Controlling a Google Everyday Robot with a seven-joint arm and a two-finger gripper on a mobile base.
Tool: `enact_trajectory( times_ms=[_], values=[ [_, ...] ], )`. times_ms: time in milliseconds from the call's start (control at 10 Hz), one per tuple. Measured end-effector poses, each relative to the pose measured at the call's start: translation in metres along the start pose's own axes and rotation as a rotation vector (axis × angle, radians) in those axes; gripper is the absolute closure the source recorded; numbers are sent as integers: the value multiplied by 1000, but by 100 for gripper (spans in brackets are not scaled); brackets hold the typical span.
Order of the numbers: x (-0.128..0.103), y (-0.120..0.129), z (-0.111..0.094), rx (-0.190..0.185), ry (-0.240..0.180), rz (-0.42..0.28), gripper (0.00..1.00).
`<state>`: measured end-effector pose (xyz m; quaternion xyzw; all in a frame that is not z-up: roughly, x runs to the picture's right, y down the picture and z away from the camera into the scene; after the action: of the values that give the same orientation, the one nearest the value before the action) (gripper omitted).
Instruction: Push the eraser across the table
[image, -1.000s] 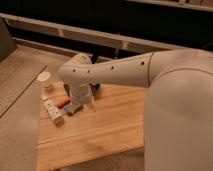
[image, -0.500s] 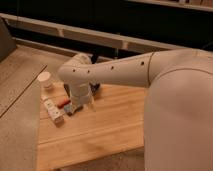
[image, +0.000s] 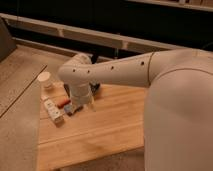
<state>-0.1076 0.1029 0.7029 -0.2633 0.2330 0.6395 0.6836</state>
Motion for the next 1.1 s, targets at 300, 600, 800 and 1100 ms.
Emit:
enact_trajectory(
  times_ms=[300,600,800,1100],
  values=[
    [-29,4,-19,-13,-125,-20,35],
    [-82,13,-72,-65,-356,-113,35],
    [-86,13,-77,-66,-376,-123,35],
    [-86,14,-77,-66,-375,-125,35]
  ],
)
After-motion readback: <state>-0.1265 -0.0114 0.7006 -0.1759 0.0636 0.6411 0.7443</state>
